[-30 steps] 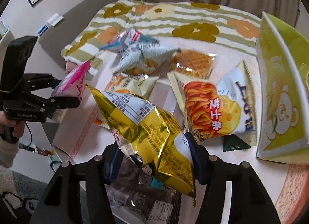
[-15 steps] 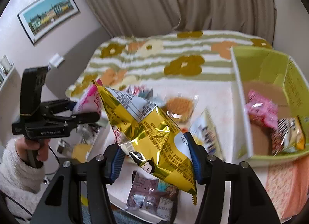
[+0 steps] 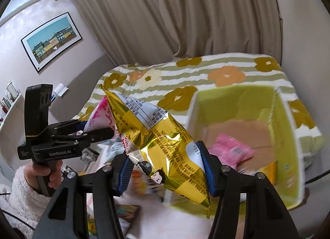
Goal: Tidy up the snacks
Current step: 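Carry both bags over the box and open both tools to release them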
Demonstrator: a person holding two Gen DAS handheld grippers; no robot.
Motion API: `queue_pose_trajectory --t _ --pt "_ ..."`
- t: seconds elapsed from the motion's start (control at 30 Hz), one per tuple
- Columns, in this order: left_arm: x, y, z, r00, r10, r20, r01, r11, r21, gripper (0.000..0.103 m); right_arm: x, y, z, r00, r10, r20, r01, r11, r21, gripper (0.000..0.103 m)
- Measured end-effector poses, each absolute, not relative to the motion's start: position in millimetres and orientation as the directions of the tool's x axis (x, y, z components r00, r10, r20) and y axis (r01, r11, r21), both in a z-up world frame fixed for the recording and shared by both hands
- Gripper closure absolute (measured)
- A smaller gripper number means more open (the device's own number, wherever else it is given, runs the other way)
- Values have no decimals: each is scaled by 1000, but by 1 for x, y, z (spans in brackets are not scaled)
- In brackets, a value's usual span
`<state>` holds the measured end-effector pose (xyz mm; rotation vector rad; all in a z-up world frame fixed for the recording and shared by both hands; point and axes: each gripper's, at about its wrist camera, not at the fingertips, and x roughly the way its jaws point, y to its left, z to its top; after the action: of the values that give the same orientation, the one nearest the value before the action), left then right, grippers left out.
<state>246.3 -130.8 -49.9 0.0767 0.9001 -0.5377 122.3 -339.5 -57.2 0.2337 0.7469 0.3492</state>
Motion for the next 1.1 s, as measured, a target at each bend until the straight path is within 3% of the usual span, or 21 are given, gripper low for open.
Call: queue_pose_trajectory --t 0.23,0.7,0.73,0.83,0.87,1.1 --pt "281 -218 -65 435 -426 -794 472 858 -201 52 142 -403 -51 708 344 -617 -176 932 318 50" --pt "360 -318 -143 298 -330 -896 527 839 -134 49 187 -450 -82 678 329 -657 -70 919 388 50" --pt "363 -322 -146 296 -329 -897 531 837 -132 46 189 -452 -84 675 328 -660 -66 919 389 50" --pt "369 -330 -151 301 -317 -899 548 830 -109 8 194 -457 -88 674 324 -664 -45 915 400 50" --pt "370 -328 -149 309 -321 -895 549 829 -107 4 194 -458 -90 672 323 -666 -38 913 405 50" --pt "359 -289 -130 356 -353 -866 487 860 -150 4 199 -458 -100 649 313 -694 -3 912 409 50"
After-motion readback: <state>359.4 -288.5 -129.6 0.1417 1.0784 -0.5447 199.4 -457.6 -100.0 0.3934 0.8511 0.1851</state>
